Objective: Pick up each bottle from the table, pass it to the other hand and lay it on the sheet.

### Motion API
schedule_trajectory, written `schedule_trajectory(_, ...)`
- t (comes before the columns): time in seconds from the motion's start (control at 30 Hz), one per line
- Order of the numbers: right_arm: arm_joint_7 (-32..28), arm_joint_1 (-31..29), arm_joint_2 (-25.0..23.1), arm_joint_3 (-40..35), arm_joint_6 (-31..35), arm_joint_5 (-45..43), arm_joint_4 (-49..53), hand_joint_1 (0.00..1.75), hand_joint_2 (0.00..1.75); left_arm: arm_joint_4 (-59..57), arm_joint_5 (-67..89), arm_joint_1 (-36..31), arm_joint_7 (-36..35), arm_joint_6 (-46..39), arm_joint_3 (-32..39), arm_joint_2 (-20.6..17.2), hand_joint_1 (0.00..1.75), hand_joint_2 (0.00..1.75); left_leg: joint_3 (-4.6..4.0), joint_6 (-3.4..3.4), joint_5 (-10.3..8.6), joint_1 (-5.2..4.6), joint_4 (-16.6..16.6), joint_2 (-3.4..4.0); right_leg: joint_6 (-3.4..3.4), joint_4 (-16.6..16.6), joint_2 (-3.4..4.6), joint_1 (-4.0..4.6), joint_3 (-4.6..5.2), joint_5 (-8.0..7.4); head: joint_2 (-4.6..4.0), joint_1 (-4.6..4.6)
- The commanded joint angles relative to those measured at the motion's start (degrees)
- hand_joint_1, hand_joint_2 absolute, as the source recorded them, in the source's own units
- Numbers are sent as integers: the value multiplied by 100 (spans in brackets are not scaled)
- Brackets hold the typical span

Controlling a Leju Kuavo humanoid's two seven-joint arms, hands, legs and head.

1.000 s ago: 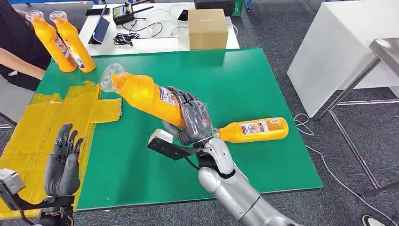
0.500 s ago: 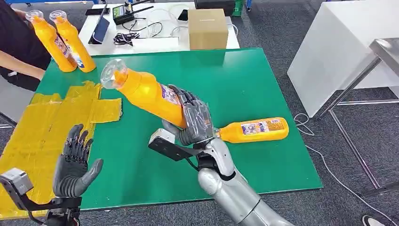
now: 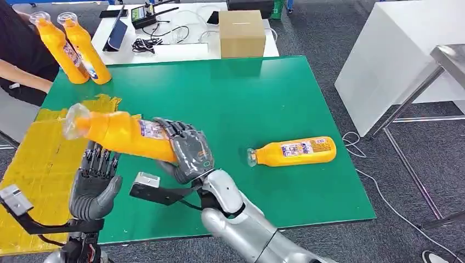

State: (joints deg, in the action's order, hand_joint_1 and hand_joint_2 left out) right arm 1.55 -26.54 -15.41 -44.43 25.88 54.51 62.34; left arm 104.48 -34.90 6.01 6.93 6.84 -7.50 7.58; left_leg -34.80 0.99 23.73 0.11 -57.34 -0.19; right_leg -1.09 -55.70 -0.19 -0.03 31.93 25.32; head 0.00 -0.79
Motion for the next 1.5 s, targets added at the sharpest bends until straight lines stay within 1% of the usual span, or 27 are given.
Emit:
schedule_trajectory(0.03,-18,-289,-266,-791,97,29,-931,175,175,-79,-303,-116,-18,-11,18,-9,0,175,20,-5,7,2,2,9,-1,4,9,2,-19,4,0,0)
schedule_trajectory(0.1,11,-260,-239,-910,49,43,-782,175,175,-36,-311,-63,-14,-12,57,15,0,175,26,-7,11,5,0,11,-1,5,11,4,-25,5,0,0)
schedule_trajectory(0.17,56,-212,-214,-1054,0,106,-588,175,175,11,-306,-5,-8,-33,104,34,0,175,9,-4,5,3,1,6,0,4,6,2,-10,1,0,0)
schedule_trajectory(0.3,75,-210,-213,-1081,-14,123,-560,175,175,20,-305,12,-8,-32,111,31,0,175,14,-5,5,2,2,4,-1,5,5,1,-15,2,0,0)
schedule_trajectory(0.33,137,-227,-194,-1157,-134,114,-501,175,175,33,-302,28,-16,-22,113,37,0,175,8,-3,2,1,3,1,-1,4,1,0,-8,1,0,0)
schedule_trajectory(0.37,187,-254,-220,-1191,-170,139,-530,175,175,50,-302,46,-20,-8,95,40,0,175,18,-6,8,6,0,4,-1,6,4,5,-20,4,0,0)
schedule_trajectory(0.6,322,-458,-440,-1216,-196,62,-866,175,175,96,-347,106,-100,-7,-139,116,0,175,14,-5,8,2,-2,3,-1,1,3,1,-14,6,0,0)
schedule_trajectory(0.63,316,-468,-459,-1271,-221,-1,-906,175,175,113,-360,119,-82,-45,-132,121,0,175,5,-3,3,0,0,3,-1,1,3,-1,-4,2,0,0)
schedule_trajectory(0.7,336,-447,-459,-1394,-191,-79,-927,175,175,148,-349,140,-39,-126,-80,133,0,175,14,-5,7,4,-1,7,0,3,7,3,-14,4,0,0)
schedule_trajectory(0.8,349,-424,-459,-1427,-164,-88,-940,175,175,157,-353,145,-36,-134,-50,127,0,175,15,-5,6,3,2,4,-1,5,4,2,-16,3,0,0)
schedule_trajectory(0.87,365,-390,-459,-1519,-191,-139,-963,175,175,213,-300,159,44,-243,26,188,0,175,5,-3,2,1,2,2,-1,3,3,0,-5,0,0,0)
schedule_trajectory(1.0,374,-377,-459,-1541,-171,-137,-967,175,175,229,-297,160,44,-245,31,186,0,175,15,-5,7,3,1,0,-1,4,1,1,-17,5,0,0)
schedule_trajectory(1.03,383,-388,-459,-1582,-209,-169,-983,175,175,233,-289,166,62,-289,53,216,17,175,9,-4,4,2,2,0,0,4,0,1,-11,3,0,0)
schedule_trajectory(1.07,384,-364,-459,-1630,-233,-178,-986,175,175,244,-290,168,67,-293,60,219,140,175,18,-6,8,3,1,1,-1,3,1,1,-19,6,0,0)
schedule_trajectory(1.1,389,-356,-459,-1682,-238,-178,-990,175,175,250,-288,172,75,-298,71,221,175,175,13,-5,6,2,2,2,0,4,2,1,-14,4,0,0)
schedule_trajectory(1.23,453,-344,-459,-1831,-202,-240,-1011,175,175,269,-288,183,138,-335,125,266,175,175,25,-7,11,6,0,4,1,5,4,5,-27,8,0,0)
schedule_trajectory(1.3,452,-387,-459,-1813,-220,-266,-1074,175,175,264,-288,170,166,-351,156,264,175,175,9,-4,3,2,3,0,0,5,0,1,-10,2,0,0)
schedule_trajectory(1.33,452,-403,-457,-1801,-229,-268,-1088,175,175,262,-290,168,168,-352,165,259,175,175,21,-7,8,5,2,0,0,5,0,3,-23,7,0,0)
schedule_trajectory(1.5,393,-440,-459,-1738,-292,-280,-1148,175,175,238,-313,164,177,-344,202,266,175,175,9,-3,2,1,3,-3,-1,5,-3,0,-11,2,0,0)
